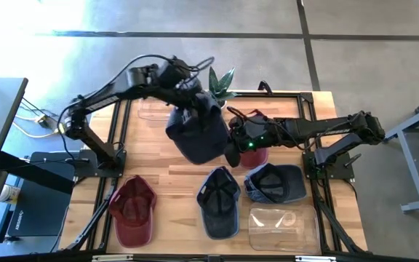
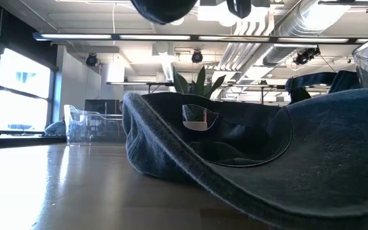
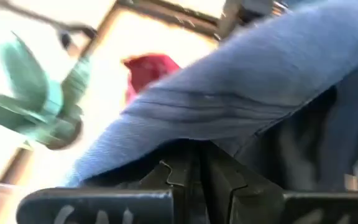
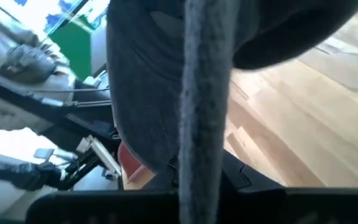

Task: Pick & Place hat
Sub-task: Put the left blue cap into the top transparent bin

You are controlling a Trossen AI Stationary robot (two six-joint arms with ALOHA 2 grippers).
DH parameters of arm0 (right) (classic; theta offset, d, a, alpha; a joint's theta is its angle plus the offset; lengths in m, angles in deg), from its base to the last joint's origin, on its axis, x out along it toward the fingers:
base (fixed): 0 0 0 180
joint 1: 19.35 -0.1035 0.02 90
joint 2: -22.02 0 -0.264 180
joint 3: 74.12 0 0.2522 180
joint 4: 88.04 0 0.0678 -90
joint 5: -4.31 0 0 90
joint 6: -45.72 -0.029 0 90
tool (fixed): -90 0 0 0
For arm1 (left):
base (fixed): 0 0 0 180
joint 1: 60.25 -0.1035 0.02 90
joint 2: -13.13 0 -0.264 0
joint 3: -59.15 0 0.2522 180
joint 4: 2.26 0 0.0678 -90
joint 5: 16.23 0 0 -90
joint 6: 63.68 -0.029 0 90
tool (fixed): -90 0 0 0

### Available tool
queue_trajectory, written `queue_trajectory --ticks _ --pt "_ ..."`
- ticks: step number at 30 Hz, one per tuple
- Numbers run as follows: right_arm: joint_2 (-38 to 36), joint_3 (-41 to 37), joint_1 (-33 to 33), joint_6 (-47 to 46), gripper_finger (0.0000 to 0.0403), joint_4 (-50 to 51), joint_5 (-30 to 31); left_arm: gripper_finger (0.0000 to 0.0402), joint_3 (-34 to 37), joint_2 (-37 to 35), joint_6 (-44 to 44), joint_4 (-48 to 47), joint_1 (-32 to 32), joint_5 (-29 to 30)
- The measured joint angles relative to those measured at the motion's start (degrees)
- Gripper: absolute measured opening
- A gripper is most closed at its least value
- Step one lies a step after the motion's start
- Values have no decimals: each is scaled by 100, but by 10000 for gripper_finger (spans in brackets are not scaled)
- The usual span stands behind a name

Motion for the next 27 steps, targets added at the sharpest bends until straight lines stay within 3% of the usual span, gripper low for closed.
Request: queue_trajectory --ticks 7,10,13,16,18,22,27 --pt "0 0 1 -56 8 8 329 24 -1078 -137 664 -411 -3 -1124" --pt "0 0 7 126 10 -29 338 24 -1845 -175 814 -1039 2 -1046" --pt "0 0 4 298 18 -138 305 23 -2570 -188 1048 -2364 1 -226" --pt "0 0 0 478 17 -333 216 23 -2144 -541 1478 -2941 -3 1064" --pt "0 0 0 544 12 -421 195 23 -1841 -700 1713 -3095 -6 1559" --pt "0 0 1 717 6 -606 19 23 -1157 -1073 1805 -2720 7 1455" --pt "0 0 2 919 18 -860 -154 23 -247 -1043 1751 -1692 239 1382"
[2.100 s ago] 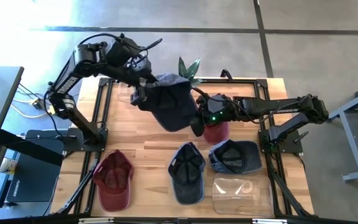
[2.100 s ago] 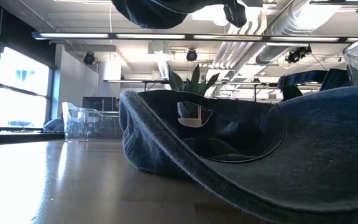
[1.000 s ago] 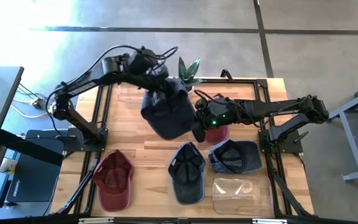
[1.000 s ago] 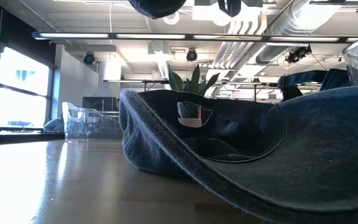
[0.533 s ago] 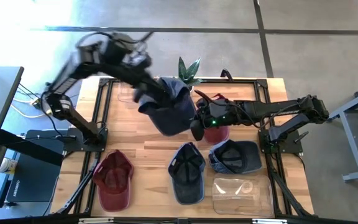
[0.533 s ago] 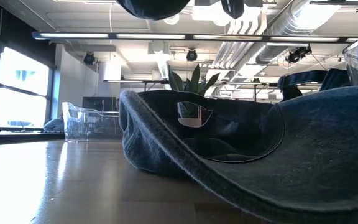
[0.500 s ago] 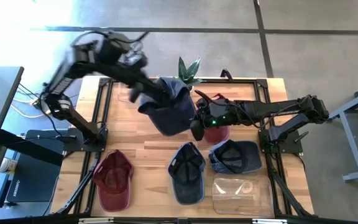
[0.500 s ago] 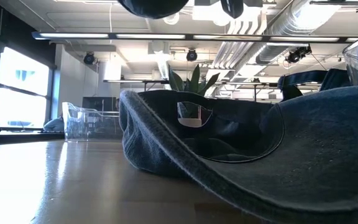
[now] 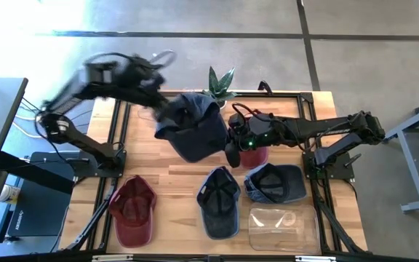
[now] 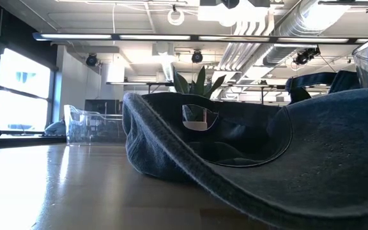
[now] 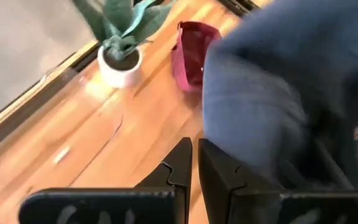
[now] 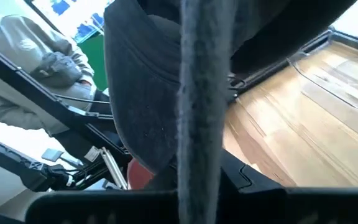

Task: Pick & Place hat
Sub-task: Put the left blue cap into the top transparent bin

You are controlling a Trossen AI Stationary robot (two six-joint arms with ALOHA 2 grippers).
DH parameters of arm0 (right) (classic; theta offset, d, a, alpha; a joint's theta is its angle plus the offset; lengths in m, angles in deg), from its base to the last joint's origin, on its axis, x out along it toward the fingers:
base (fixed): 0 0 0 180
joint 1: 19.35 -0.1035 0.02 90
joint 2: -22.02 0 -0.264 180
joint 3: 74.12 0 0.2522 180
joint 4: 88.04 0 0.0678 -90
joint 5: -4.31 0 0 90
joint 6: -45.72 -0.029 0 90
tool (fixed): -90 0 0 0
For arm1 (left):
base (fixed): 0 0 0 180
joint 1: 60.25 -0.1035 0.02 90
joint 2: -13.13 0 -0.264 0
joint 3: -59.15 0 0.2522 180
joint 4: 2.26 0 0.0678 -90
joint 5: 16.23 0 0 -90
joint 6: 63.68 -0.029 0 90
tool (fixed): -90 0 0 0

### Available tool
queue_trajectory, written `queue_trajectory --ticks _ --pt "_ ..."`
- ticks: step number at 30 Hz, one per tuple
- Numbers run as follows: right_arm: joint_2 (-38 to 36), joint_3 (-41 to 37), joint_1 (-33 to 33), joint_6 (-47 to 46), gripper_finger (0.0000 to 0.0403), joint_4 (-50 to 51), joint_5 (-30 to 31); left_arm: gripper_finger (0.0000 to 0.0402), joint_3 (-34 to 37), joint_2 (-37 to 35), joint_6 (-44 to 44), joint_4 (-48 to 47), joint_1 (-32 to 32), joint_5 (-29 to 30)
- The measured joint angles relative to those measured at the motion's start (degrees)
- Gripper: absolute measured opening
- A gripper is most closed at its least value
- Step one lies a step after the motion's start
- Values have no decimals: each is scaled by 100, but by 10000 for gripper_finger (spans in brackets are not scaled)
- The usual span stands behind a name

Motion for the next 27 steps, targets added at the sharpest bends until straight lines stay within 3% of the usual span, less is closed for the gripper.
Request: queue_trajectory --ticks 4,7,17,21,27 --pt "0 0 8 14 12 -28 7 23 531 113 -191 1182 354 -625" --pt "0 0 6 39 7 -18 53 23 587 181 -445 1075 425 -722" --pt "0 2 11 429 10 88 329 29 -939 193 -921 -539 278 552" --pt "0 2 -1 917 7 170 493 78 -1438 204 -900 -646 -62 239" --pt "0 2 -81 1926 10 128 517 205 -1546 211 -697 -277 -558 -534"
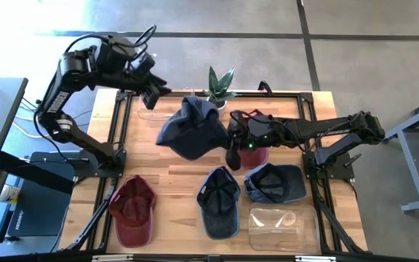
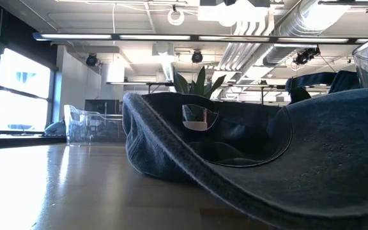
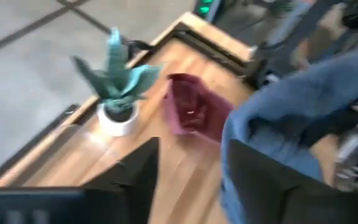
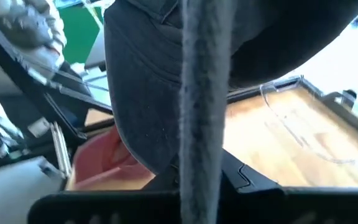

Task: Pick & Place hat
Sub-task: Put the left blue cap into the top transparent bin

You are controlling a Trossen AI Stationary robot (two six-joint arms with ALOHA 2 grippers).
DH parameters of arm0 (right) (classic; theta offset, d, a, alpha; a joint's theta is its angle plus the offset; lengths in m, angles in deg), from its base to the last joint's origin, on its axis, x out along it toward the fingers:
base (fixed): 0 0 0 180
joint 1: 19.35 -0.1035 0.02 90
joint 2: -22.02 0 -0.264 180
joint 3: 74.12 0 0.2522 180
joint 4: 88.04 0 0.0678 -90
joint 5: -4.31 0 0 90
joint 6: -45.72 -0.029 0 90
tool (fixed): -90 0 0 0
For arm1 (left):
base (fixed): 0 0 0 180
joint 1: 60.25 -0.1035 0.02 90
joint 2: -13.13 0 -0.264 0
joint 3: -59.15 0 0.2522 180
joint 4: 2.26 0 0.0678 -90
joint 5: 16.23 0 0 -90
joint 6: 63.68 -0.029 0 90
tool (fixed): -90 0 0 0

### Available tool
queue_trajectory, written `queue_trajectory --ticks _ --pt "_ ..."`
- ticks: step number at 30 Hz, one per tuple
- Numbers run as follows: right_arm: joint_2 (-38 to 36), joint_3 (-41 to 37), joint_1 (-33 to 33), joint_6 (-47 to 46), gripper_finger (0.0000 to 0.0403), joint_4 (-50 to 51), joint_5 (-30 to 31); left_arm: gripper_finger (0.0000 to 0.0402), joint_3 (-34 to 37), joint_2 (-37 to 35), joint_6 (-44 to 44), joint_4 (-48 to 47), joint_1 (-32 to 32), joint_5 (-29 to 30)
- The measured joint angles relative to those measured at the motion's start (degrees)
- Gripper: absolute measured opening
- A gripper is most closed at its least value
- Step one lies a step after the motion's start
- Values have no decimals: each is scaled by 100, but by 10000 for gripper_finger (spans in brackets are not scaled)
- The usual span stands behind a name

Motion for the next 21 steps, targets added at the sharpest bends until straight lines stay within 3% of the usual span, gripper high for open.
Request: queue_trajectory --ticks 5,9,13,18,21 --pt "0 0 -127 814 8 -86 471 285 -1 229 128 310 11 -946" --pt "0 0 -166 1232 8 -226 528 298 2 543 -43 352 412 -882" --pt "0 0 -272 1526 6 -323 416 279 7 734 -516 143 757 40" --pt "0 0 -504 1630 10 -360 264 235 -25 770 -968 -72 1042 2020" --pt "2 0 -568 1608 6 -358 407 213 -353 775 -1270 -43 1172 2217"
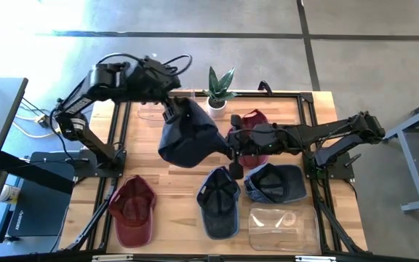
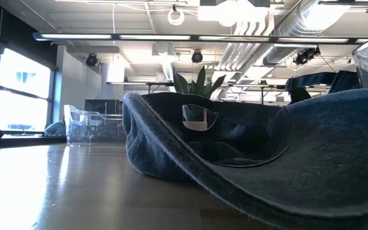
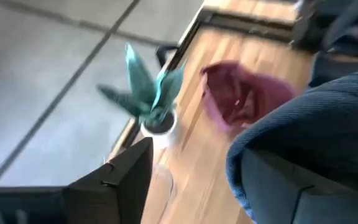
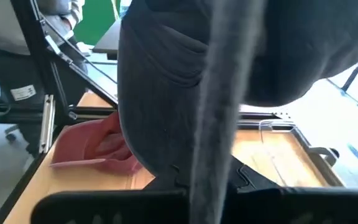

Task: Pick & Place hat
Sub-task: Put the left blue cap into the top transparent bin

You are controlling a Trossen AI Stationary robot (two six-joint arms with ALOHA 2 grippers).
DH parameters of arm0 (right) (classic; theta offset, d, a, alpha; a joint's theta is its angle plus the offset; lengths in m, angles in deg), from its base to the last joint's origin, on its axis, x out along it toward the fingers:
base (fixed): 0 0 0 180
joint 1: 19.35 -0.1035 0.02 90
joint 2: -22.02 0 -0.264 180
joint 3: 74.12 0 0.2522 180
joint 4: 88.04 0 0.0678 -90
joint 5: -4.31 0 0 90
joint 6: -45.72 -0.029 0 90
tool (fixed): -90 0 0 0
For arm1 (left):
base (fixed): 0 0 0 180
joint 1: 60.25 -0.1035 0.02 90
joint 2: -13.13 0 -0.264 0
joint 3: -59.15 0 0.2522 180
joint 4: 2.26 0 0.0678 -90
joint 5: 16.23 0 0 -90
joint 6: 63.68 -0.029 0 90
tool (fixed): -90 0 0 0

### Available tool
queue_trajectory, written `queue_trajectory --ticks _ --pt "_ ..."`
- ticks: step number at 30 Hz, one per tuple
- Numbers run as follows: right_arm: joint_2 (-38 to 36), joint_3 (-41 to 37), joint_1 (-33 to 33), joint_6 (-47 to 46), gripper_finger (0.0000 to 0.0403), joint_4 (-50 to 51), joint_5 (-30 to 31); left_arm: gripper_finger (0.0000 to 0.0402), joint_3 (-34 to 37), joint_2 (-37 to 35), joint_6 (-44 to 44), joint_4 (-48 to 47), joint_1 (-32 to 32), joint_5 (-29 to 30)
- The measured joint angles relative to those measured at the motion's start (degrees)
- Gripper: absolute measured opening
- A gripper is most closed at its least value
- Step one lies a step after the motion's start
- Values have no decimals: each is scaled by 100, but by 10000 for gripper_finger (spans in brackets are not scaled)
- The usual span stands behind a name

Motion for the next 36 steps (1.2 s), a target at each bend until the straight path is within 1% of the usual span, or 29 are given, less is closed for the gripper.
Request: queue_trajectory --ticks 2,3,4,6,8,11,15,18,20,24,27,28,29,30,32,34,36 --pt "0 0 -26 38 6 -39 274 204 -394 -1 -170 -21 95 -270" --pt "0 0 -31 73 6 -82 414 201 -410 -67 -227 84 163 -368" --pt "0 0 -33 146 8 -137 506 199 -264 -206 -251 291 229 -487" --pt "0 0 -27 375 12 -303 568 198 -175 -450 -222 249 288 -607" --pt "0 1 -9 534 11 -431 593 198 -186 -550 51 256 283 -632" --pt "0 2 24 581 6 -428 615 198 -172 -831 519 136 269 -898" --pt "0 2 57 682 9 -479 619 198 -178 -1149 787 44 276 -1101" --pt "0 2 84 684 15 -493 623 198 -189 -1214 969 80 275 -1124" --pt "0 2 92 684 13 -520 591 198 -187 -1291 1122 -108 273 -1117" --pt "-1 2 93 860 5 -754 508 198 -146 -1221 1418 -559 276 -845" --pt "-2 2 92 938 10 -854 495 198 87 -1140 1390 -275 273 -951" --pt "-2 2 98 938 13 -858 514 198 188 -1099 1310 12 273 -1119" --pt "-2 2 113 942 15 -858 519 198 288 -1052 1207 366 274 -1405" --pt "-2 2 126 940 15 -858 517 198 384 -1014 1082 718 276 -1786" --pt "-2 2 133 940 14 -858 526 198 568 -938 838 1306 280 -2739" --pt "-2 2 133 940 8 -856 542 198 715 -852 645 1708 329 -3706" --pt "-2 2 131 940 6 -856 551 198 812 -754 596 1850 481 -4209"
